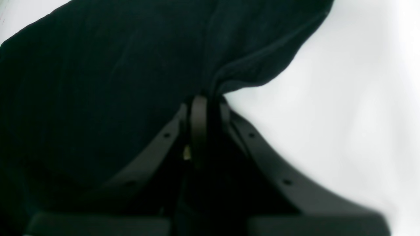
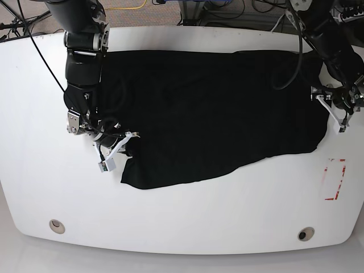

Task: Fold the T-shirt properly
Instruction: 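Move the left gripper to the shirt's opposite side and grasp it, then lift the shirt with both grippers and swing it up off the table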

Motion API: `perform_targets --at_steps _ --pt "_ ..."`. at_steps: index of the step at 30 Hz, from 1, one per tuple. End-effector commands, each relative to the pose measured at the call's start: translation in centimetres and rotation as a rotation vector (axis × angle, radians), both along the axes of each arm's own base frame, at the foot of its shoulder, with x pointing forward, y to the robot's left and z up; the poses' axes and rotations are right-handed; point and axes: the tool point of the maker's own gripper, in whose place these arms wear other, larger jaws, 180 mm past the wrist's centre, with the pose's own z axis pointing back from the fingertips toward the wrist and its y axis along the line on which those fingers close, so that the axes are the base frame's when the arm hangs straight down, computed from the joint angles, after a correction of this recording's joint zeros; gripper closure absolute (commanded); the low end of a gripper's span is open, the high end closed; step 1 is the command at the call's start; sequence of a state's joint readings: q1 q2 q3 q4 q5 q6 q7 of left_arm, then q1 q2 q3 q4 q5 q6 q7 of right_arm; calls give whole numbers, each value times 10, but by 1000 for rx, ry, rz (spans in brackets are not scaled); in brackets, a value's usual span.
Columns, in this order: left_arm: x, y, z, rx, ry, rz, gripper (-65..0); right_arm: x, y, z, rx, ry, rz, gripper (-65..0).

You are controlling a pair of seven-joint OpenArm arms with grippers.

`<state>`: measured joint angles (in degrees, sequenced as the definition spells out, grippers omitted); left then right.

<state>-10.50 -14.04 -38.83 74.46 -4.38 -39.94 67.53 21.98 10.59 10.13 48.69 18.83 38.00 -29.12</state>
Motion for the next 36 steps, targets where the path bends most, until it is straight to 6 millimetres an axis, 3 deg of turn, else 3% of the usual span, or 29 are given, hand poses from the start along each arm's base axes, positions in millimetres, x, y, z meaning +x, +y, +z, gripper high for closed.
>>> perform_targets --at_steps 1,11,13,16,22,23,29,32,36 --pt "12 7 13 15 -46 -2 -582 2 -4 2 -35 8 19 -40" --pt "15 -16 -3 -12 -2 -65 -575 2 -4 3 -34 6 18 -40" --pt "14 -19 -6 -19 4 -67 -543 2 -4 3 -34 6 18 -40" --pt "13 -19 -8 -23 12 -67 -424 2 -4 3 -34 6 18 -38" --pt "13 -21 -9 -23 15 -70 -33 3 -4 5 -36 -1 19 -32" --pt "13 -21 -8 -21 14 -72 0 5 -4 7 -37 -9 19 -25" --pt "22 -32 -4 1 10 -134 0 3 -5 24 -68 -72 28 0" --pt "31 -31 16 55 -40 -158 0 -3 -4 34 -105 -99 50 0" --pt "46 -29 57 158 -130 -193 0 -12 -4 51 -166 -132 86 0"
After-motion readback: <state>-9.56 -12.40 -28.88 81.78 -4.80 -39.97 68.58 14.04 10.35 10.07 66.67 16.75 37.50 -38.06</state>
